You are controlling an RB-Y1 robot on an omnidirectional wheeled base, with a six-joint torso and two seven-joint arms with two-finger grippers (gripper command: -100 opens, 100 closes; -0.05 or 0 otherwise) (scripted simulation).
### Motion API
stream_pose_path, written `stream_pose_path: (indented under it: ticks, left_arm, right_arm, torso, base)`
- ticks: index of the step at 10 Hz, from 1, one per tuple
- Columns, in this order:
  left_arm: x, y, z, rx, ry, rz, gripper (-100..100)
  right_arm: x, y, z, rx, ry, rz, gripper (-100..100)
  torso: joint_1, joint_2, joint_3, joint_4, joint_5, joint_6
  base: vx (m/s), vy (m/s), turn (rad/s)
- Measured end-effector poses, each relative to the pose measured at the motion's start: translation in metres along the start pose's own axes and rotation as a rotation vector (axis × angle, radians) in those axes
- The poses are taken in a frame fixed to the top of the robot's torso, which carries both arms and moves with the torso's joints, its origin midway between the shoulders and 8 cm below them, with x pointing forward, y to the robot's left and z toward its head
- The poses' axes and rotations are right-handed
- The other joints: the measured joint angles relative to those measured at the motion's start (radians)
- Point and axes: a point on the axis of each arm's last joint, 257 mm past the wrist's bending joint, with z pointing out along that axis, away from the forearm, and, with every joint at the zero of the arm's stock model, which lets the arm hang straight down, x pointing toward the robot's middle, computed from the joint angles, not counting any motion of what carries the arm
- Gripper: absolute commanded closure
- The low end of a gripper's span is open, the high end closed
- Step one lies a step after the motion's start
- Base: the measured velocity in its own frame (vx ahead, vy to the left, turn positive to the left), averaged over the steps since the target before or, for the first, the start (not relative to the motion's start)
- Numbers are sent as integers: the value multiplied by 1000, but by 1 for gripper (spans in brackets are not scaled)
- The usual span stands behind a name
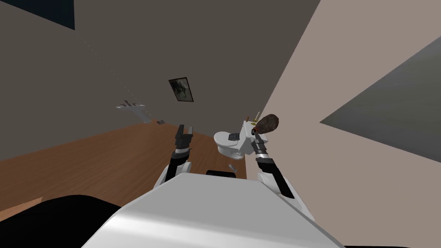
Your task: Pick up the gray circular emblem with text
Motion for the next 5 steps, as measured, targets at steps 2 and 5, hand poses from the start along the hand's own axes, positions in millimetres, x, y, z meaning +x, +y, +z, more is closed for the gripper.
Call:
stream_pose_path:
  ticks: [2,5]
  left_arm:
    - [0,0,0,0,0,0,0]
    - [0,0,0,0,0,0,0]
  right_arm:
    - [1,-31,-1,88,45,-14,-100]
    - [0,-79,-15,230,105,-43,-100]
  torso:
    - [1,0,0,0,0,-1]
    - [0,-1,-1,0,0,0]
  base:
    - [-73,65,301]
    - [-51,47,192]
